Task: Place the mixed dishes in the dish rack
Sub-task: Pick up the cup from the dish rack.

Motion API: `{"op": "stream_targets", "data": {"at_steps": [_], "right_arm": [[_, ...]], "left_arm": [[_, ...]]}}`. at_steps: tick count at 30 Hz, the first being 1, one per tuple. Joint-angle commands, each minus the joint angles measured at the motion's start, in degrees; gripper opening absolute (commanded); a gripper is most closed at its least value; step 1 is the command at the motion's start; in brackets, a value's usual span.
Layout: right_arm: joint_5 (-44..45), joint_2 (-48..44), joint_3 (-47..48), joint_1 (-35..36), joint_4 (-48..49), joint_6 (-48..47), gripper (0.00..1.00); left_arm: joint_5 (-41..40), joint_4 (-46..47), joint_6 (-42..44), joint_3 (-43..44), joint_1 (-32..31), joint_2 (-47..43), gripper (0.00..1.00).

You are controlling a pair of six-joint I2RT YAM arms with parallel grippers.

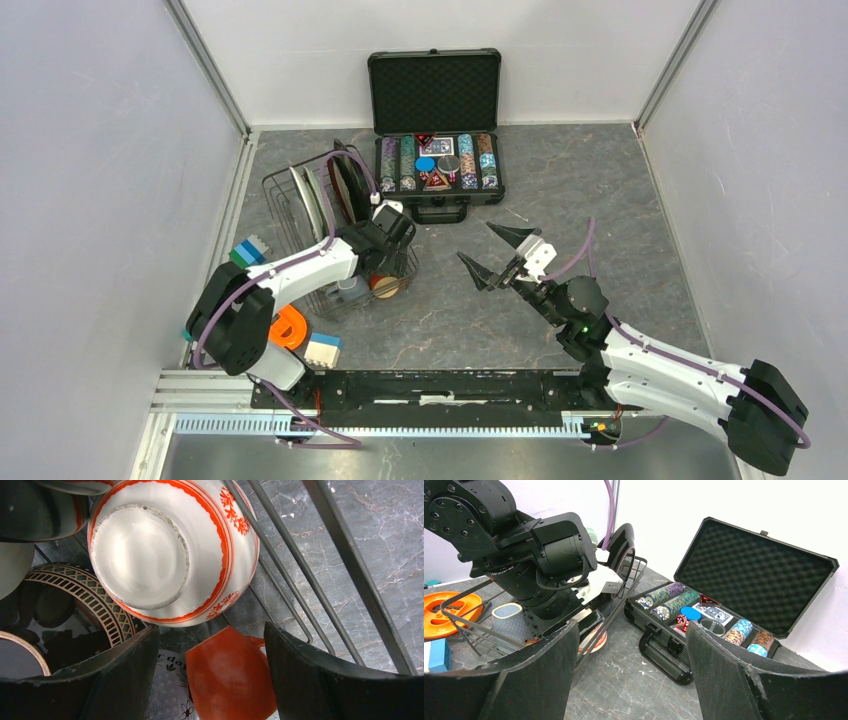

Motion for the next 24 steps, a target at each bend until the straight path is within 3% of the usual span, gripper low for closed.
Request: {"op": "stream_targets", "data": {"at_steps": [1, 6, 10, 18, 24], "right_arm": [[0.71, 0.08, 1.12, -0.29, 0.94, -0.91, 0.82], [0.12, 1.27, 1.55, -0.40, 1.37, -0.65, 0.82], [-0.21, 1.59, 1.65, -0.36, 1.54, -0.48, 0.83], [-0.39, 0.85, 1.38, -0.44, 1.23, -0.56, 0.83], [-0.12, 0.08, 1.13, -0.49, 0.98, -0.65, 0.82]], "left_arm": [[4.02, 1.59, 2.87, -1.39, 0.29, -2.63, 0.80], [12.51, -1.51, 4.45, -1.31, 0.29, -7.77, 0.82], [14.59, -9.06, 4.41, 1.47, 0.29, -7.00, 0.86], [17.32, -12.91, 4.81, 2.55, 0.29, -1.83, 0.85], [17.65, -17.96, 9.48, 6.92, 0.29, -3.42, 0.84]]}}
